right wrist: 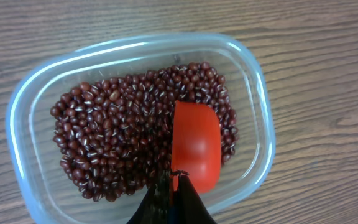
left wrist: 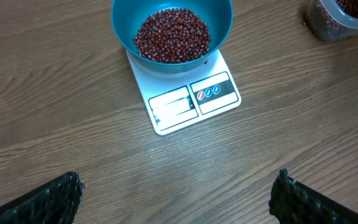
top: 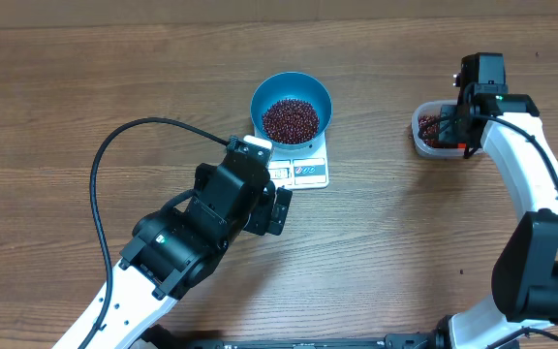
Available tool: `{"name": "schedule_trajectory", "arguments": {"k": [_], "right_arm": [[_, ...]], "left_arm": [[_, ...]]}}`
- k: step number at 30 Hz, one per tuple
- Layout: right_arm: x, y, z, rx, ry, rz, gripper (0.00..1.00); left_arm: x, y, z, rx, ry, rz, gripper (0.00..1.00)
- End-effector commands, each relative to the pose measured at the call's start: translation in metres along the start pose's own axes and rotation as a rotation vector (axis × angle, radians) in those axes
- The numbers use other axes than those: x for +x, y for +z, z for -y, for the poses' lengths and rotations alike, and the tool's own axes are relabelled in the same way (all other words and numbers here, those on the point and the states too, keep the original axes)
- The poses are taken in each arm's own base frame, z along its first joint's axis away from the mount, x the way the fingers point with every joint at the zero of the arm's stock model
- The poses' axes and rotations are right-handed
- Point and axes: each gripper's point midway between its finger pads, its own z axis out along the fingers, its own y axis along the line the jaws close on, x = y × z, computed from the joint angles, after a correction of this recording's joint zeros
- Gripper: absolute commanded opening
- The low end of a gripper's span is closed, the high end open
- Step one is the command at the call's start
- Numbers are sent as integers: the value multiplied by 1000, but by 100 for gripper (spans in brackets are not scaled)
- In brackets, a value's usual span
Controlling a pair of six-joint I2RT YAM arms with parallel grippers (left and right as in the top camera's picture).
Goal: Scoop item into bowl and weigh 150g on scale
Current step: 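Lower the red scoop into the beans in the container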
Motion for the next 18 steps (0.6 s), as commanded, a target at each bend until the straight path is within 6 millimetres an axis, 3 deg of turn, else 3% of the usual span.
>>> {"name": "schedule_trajectory", "arguments": {"k": [1, 13, 18], "right_arm": [[10, 11, 9, 50, -5, -44, 4], [29, 9, 8, 38, -82, -121, 4], [24, 10, -11, -71, -84, -97, 4]], "left_arm": [[0, 2, 1, 4, 19, -4, 100], [0, 2, 1, 4, 19, -4, 100], [0, 2, 1, 4, 19, -4, 99]]}}
